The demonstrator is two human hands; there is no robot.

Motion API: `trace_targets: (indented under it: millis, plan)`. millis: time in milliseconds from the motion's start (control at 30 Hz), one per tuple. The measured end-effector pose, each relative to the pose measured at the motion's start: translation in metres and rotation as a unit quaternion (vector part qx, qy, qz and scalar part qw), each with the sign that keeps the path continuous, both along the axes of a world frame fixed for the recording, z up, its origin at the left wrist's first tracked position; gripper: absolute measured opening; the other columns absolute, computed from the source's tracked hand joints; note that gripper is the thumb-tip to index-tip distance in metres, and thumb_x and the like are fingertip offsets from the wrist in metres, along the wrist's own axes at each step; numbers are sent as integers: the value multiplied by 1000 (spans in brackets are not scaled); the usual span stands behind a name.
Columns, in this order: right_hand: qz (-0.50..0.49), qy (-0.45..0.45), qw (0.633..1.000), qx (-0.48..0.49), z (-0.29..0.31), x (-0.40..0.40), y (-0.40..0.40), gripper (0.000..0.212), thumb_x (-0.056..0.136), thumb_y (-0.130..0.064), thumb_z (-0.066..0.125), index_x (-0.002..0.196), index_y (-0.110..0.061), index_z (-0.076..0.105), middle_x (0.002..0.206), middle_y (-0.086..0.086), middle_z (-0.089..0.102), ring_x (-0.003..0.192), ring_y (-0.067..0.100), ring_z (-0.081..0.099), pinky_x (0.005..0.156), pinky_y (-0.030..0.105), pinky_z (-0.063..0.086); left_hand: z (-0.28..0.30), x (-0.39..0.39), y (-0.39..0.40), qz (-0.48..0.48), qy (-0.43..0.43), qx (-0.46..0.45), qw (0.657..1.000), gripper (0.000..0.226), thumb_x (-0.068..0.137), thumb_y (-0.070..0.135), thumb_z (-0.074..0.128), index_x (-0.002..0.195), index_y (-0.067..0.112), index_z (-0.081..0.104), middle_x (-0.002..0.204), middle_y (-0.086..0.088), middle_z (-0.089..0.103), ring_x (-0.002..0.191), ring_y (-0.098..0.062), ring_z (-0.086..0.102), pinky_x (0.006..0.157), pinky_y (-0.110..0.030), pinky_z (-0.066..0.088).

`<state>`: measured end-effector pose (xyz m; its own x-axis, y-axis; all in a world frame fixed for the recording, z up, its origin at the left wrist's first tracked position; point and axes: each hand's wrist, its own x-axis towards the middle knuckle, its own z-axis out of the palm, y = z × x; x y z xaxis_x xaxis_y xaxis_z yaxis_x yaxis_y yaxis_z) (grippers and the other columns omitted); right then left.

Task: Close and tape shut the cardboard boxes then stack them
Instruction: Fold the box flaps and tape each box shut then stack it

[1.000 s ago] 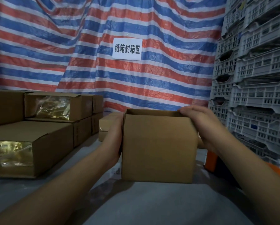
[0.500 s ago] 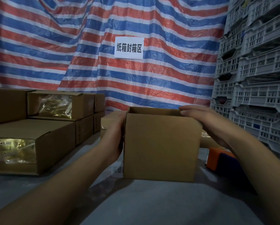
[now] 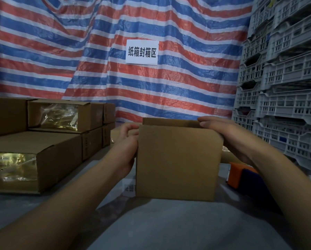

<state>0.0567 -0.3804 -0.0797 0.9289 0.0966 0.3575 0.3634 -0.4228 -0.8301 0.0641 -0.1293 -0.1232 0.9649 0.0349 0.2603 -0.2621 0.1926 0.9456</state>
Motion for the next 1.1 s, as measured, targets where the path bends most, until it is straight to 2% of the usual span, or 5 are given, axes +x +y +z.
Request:
trace_targets:
  millis: [100, 233, 467, 633, 1100]
  plan:
    - [-7, -8, 1000, 9, -2, 0, 0, 57, 64, -58, 70, 118, -38, 68, 130, -10, 64, 122, 13, 58, 114, 41, 38, 1, 0, 4, -47, -32, 60, 997, 27, 98, 5, 50, 116, 16, 66, 94, -14, 72, 89, -32, 61, 81, -43, 51]
    - [-15, -49, 996, 74, -9, 4, 3, 35, 79, -55, 69, 107, -34, 77, 110, -7, 75, 106, 13, 69, 104, 41, 47, 4, 4, 5, -62, -30, 81, 994, 30, 101, 13, 49, 128, 18, 60, 107, -14, 72, 103, -36, 62, 100, -51, 46]
    - [-41, 37, 938, 341, -27, 8, 7, 29, 102, -39, 46, 96, -18, 66, 84, -1, 75, 81, 16, 67, 80, 39, 50, 1, 8, 6, -65, -36, 84, 994, 31, 101, 13, 48, 127, 22, 61, 108, -17, 70, 104, -39, 60, 101, -52, 43]
    - [24, 117, 936, 331, -39, 6, 13, 38, 98, -41, 54, 73, -18, 74, 69, 1, 70, 60, 17, 68, 59, 28, 54, 0, 9, 7, -68, -46, 87, 993, 29, 100, 14, 50, 123, 25, 64, 103, -15, 71, 98, -34, 59, 100, -54, 42]
    - [42, 155, 944, 287, -42, 8, 13, 37, 93, -23, 61, 59, -18, 75, 68, 4, 70, 58, 18, 68, 60, 30, 56, -1, 8, 6, -71, -49, 116, 990, 22, 101, 18, 46, 105, 12, 67, 100, -15, 65, 95, -32, 57, 95, -47, 44]
